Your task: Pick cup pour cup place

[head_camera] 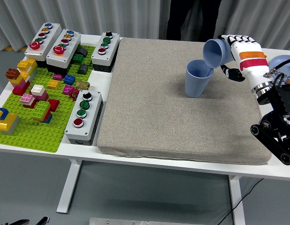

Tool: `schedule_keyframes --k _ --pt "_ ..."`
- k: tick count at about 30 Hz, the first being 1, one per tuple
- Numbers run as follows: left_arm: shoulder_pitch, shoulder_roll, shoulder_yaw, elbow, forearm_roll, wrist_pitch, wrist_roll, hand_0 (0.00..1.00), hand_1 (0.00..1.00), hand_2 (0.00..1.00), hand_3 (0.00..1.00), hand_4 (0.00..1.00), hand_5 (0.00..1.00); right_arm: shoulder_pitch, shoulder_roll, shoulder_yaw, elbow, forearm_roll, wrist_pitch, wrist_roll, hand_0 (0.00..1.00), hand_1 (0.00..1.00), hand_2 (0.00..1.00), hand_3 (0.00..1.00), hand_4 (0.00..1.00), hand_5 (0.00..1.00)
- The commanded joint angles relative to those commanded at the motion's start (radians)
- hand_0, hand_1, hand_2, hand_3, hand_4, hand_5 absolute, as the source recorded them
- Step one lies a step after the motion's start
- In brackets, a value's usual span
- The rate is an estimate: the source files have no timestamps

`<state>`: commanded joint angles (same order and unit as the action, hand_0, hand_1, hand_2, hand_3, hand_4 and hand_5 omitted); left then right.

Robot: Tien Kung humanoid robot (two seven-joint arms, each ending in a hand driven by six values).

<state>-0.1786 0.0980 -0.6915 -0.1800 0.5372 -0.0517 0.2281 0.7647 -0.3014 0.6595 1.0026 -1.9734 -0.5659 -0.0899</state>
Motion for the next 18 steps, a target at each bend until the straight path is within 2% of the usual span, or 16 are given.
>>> schedule_keyframes --k 18 --pt "0.003 0.001 0.002 0.0 0.0 0.0 -0.001 0.776 0.789 0.857 0.735 0.514 0.957 0.006 -0.004 -0.022 0.004 -0.053 -0.024 -0.04 0.863 0.731 0.606 0.543 0.57 0.002"
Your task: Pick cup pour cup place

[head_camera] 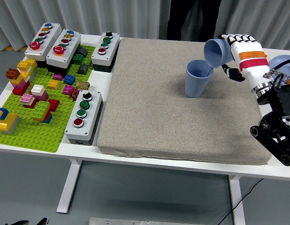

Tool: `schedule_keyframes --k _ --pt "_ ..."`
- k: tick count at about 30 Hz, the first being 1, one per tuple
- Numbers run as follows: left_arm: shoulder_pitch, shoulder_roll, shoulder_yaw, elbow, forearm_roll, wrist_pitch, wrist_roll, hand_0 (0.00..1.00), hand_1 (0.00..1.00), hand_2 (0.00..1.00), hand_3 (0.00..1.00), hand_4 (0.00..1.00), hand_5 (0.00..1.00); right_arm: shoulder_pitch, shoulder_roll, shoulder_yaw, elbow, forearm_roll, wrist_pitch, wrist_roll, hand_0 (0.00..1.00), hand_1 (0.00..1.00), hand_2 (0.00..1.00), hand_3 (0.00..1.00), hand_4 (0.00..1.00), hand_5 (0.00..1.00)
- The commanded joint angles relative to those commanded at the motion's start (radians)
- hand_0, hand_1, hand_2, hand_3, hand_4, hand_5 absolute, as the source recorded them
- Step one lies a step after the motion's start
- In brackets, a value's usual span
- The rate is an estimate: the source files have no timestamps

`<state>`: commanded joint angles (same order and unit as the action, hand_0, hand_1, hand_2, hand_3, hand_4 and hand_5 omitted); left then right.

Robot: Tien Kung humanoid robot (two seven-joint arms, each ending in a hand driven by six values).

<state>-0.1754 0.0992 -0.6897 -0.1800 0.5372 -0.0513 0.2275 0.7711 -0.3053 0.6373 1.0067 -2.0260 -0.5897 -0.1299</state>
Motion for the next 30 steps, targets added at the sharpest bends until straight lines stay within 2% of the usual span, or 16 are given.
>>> schedule_keyframes --k 30 --pt "-0.001 -0.001 0.0 0.0 -0.003 0.001 0.0 0.777 0.789 0.855 0.736 0.513 0.958 0.005 0.004 -0.021 0.015 -0.039 0.01 -0.043 0.866 0.735 0.61 0.542 0.568 0.002"
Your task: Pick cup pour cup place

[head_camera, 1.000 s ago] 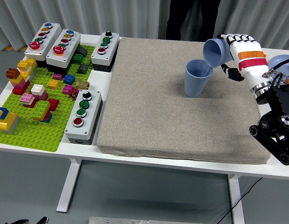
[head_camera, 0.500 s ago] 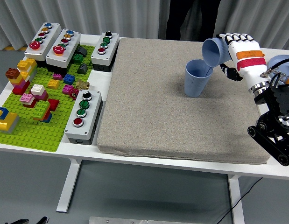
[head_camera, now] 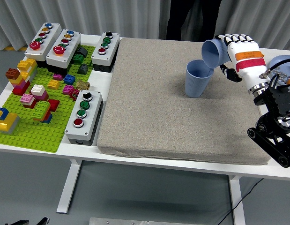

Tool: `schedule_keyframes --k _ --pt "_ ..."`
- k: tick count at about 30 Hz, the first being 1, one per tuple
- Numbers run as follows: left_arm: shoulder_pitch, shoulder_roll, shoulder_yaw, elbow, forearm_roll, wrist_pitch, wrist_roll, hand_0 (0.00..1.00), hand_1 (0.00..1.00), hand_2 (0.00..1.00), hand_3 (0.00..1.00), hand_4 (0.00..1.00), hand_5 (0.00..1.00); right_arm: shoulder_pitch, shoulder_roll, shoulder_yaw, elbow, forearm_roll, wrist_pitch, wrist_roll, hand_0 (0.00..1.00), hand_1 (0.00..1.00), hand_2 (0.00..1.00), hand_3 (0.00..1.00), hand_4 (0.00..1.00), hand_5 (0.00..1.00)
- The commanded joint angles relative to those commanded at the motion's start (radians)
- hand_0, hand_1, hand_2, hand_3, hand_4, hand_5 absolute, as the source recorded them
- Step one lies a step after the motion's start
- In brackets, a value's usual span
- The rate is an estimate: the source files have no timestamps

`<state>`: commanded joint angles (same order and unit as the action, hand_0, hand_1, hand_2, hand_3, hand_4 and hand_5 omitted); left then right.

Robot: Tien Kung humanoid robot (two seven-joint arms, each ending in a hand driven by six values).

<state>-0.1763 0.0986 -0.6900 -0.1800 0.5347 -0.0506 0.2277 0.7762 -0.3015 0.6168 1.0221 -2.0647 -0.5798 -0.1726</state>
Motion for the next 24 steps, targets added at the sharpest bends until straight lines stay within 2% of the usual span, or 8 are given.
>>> schedule_keyframes --k 13,15,19,23,24 --pt "0.002 0.0 0.003 0.0 -0.002 0.0 0.001 0.777 0.789 0.855 0.737 0.513 0.958 -0.005 0.003 0.005 -0.007 0.042 -0.01 0.017 0.864 0.735 0.61 0.541 0.568 0.002" --pt "0.003 0.0 0.002 0.0 0.0 -0.001 0.002 0.777 0.789 0.855 0.737 0.513 0.958 -0.009 0.008 0.008 -0.013 0.094 -0.028 0.052 0.864 0.735 0.61 0.541 0.568 0.002" --pt "0.005 -0.001 0.0 0.0 0.0 0.0 0.002 0.777 0.789 0.855 0.735 0.513 0.959 -0.02 0.015 0.024 -0.015 0.246 -0.029 0.138 0.861 0.725 0.599 0.536 0.567 0.002" --pt "0.007 -0.001 -0.001 0.0 0.003 0.0 0.002 0.778 0.789 0.855 0.736 0.513 0.96 -0.037 0.016 0.055 0.014 0.401 -0.004 0.185 0.861 0.723 0.593 0.533 0.567 0.002" --pt "0.009 -0.001 -0.003 0.0 0.005 0.0 0.003 0.778 0.789 0.855 0.736 0.513 0.96 -0.046 0.016 0.078 0.04 0.453 0.011 0.202 0.861 0.723 0.593 0.533 0.567 0.002"
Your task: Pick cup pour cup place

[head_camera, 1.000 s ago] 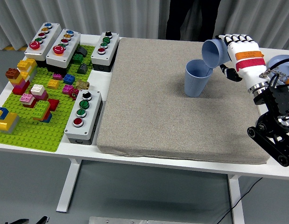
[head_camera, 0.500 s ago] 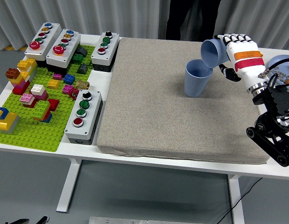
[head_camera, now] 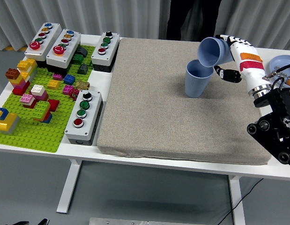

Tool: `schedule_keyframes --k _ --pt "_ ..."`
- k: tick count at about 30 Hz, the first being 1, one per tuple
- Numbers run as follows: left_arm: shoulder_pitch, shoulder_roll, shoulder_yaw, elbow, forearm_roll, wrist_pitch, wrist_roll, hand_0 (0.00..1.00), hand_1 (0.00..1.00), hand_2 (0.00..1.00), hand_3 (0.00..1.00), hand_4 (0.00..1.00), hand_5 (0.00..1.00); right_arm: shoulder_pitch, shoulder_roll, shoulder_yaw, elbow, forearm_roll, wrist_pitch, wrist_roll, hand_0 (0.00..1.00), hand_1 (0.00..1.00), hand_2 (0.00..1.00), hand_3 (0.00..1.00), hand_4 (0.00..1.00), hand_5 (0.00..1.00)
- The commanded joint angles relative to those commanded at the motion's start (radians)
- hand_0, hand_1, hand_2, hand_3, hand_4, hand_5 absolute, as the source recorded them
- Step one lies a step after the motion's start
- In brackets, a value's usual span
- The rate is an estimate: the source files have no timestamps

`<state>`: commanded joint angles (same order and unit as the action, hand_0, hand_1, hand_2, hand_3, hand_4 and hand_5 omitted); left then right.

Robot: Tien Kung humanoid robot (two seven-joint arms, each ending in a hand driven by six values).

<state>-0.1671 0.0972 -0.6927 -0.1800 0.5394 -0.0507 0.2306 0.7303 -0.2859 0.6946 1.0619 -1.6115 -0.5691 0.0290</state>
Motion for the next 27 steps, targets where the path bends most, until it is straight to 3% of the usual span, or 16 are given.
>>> schedule_keyframes --k 4,9,14,22,27 --pt "0.003 0.0 -0.001 0.0 0.003 0.0 0.001 0.778 0.789 0.855 0.736 0.512 0.961 -0.01 0.001 0.037 0.029 0.156 0.018 0.012 0.86 0.725 0.589 0.532 0.564 0.002" --pt "0.006 0.0 0.003 0.0 -0.001 -0.001 0.001 0.778 0.789 0.855 0.736 0.512 0.961 -0.032 0.0 0.107 0.067 0.364 0.088 -0.02 0.86 0.725 0.589 0.532 0.564 0.002" --pt "0.003 -0.001 0.006 0.0 -0.004 -0.001 0.0 0.778 0.789 0.857 0.737 0.512 0.961 -0.059 0.005 0.197 0.078 0.578 0.162 -0.072 0.861 0.724 0.588 0.532 0.564 0.002" --pt "0.002 -0.002 0.006 0.0 -0.005 -0.001 -0.001 0.778 0.79 0.857 0.738 0.512 0.964 -0.1 0.013 0.298 0.07 0.917 0.223 -0.121 0.858 0.721 0.589 0.534 0.562 0.002" --pt "0.0 -0.003 0.007 0.0 -0.006 -0.001 -0.001 0.778 0.79 0.857 0.738 0.512 0.964 -0.114 0.015 0.316 0.078 0.937 0.222 -0.118 0.858 0.721 0.589 0.534 0.562 0.002"
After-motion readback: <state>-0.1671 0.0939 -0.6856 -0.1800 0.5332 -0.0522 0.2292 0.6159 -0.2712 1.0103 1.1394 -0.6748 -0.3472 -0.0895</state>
